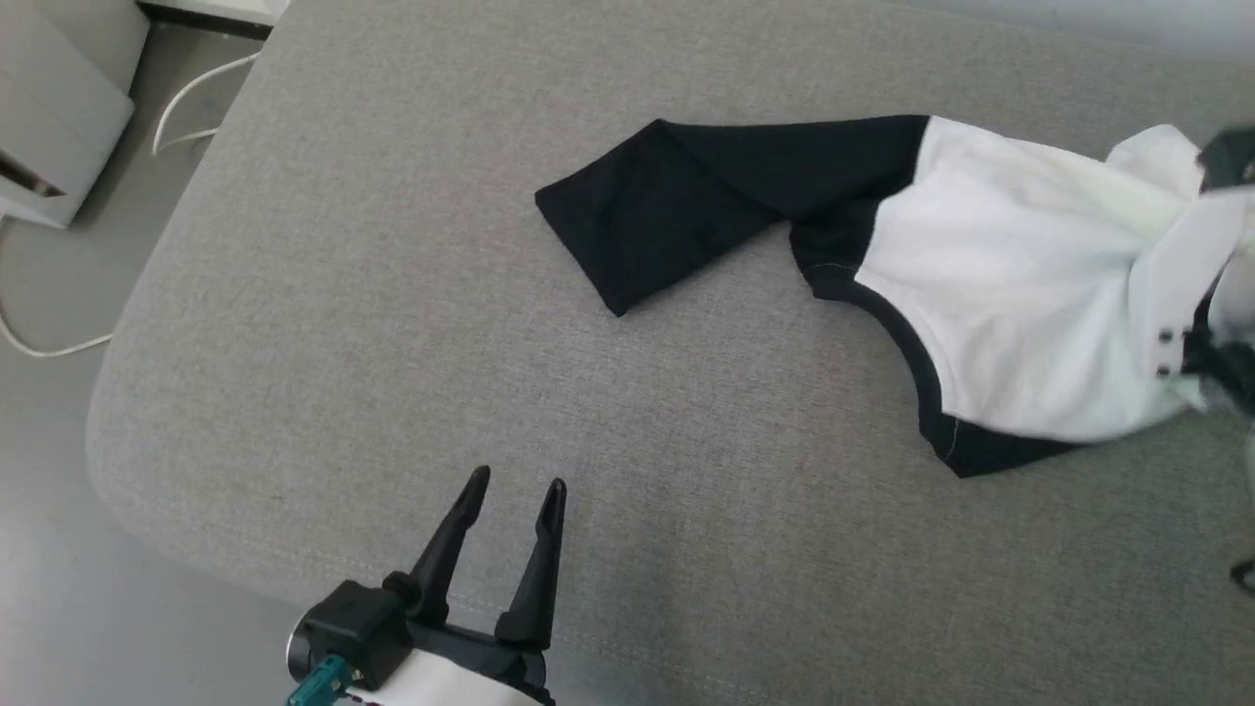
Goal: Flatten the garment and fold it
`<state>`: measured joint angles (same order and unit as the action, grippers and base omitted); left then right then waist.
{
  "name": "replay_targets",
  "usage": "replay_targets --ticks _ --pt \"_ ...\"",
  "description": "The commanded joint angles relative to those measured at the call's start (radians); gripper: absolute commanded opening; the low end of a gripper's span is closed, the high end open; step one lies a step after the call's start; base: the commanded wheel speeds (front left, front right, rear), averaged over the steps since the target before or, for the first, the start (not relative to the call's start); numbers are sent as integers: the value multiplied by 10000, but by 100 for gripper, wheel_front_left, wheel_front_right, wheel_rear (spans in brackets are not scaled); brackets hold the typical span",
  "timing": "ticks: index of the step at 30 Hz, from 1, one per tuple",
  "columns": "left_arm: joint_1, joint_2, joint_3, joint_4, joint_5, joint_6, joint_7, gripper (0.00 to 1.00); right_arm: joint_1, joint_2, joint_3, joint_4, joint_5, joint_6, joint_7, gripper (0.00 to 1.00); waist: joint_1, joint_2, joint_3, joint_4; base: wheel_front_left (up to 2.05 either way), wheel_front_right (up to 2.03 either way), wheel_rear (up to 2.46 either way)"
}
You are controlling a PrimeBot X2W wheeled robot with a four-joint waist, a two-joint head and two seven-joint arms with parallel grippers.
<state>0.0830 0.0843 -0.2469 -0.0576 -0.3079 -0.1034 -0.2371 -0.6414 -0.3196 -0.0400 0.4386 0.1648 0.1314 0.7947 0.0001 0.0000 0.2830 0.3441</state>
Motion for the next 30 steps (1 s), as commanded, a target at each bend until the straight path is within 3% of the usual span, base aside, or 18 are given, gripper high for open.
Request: replay_targets --ticks 1,9,10,11,12,18,23,30 --pt "-163 51 -2 -30 52 38 -49 100 -434 -82 94 -211 109 -7 -187 0 -1 0 -62 -99 0 0 0" --pt "-374 -39 -402 -80 -83 -22 -97 100 -2150 -733 914 -657 -91 -7 -952 0 -1 0 501 263 0 0 0" --pt "-420 -57 -458 -33 -122 -34 -107 100 -2301 -714 929 -511 -181 -7 -1003 11 -1 0 597 350 0 0 0" --pt "-465 -72 -505 16 -153 -43 -118 100 -2406 -681 979 -316 -297 -7 -994 45 -1 0 681 428 0 0 0" --pt "-507 -87 -539 59 -186 -52 -130 100 -2492 -630 1057 -130 -407 -7 -991 100 -1 0 764 491 0 0 0" --pt "-698 -133 -559 308 -297 -71 -193 100 -2787 -189 1457 619 -458 -7 -1293 100 -1 0 797 588 0 0 0" --pt "-594 -104 -457 433 -278 -32 -217 100 -2982 -132 2189 535 313 -7 -1084 100 -1 0 344 269 0 0 0" --pt "-371 -60 -472 410 -259 44 -225 100 -2366 -712 3059 -459 1992 -7 549 100 -1 0 -234 -57 0 0 0"
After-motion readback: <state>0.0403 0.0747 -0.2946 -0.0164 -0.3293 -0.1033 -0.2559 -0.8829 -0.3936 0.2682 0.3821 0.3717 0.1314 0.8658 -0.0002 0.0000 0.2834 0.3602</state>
